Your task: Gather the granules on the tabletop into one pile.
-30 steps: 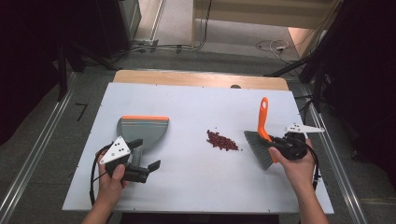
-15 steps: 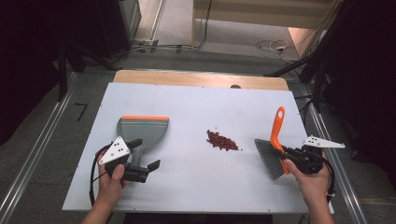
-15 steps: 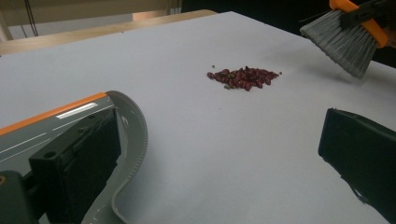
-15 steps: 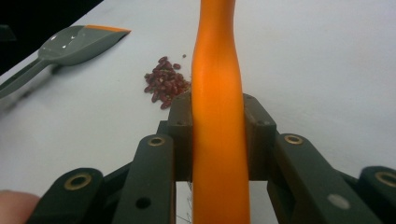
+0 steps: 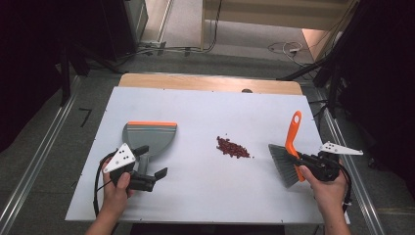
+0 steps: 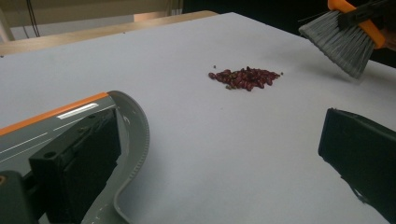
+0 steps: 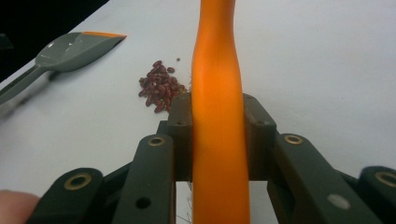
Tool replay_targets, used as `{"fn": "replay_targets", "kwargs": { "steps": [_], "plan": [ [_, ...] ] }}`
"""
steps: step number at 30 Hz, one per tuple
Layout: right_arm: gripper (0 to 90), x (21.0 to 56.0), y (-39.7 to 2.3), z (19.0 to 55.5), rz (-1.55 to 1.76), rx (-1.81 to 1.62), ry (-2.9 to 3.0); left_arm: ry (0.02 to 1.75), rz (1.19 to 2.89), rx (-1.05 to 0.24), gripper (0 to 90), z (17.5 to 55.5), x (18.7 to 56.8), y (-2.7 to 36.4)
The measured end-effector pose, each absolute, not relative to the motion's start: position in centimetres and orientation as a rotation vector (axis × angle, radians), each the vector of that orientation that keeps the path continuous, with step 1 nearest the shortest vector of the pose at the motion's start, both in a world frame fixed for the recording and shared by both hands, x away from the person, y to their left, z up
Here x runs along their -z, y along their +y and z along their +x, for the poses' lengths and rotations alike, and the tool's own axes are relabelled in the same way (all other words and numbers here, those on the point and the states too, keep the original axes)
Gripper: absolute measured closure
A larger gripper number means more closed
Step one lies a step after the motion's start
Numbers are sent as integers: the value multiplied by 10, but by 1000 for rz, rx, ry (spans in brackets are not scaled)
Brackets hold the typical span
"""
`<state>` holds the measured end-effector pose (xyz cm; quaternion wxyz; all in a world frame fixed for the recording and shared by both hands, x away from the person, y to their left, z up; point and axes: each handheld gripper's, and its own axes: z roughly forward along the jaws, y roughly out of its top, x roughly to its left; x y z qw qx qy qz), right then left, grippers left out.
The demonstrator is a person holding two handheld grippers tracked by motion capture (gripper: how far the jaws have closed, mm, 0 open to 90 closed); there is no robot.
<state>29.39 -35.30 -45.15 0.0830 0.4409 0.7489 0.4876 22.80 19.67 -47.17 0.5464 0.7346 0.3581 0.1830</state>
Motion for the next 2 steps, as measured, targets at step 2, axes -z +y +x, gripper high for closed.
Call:
{"fn": "replay_targets", "kwargs": {
  "steps": [2],
  "plan": [
    [684,452,-353,294,1314,-1457,2238,850,1744,-434,0,228,472,197]
  ]
}}
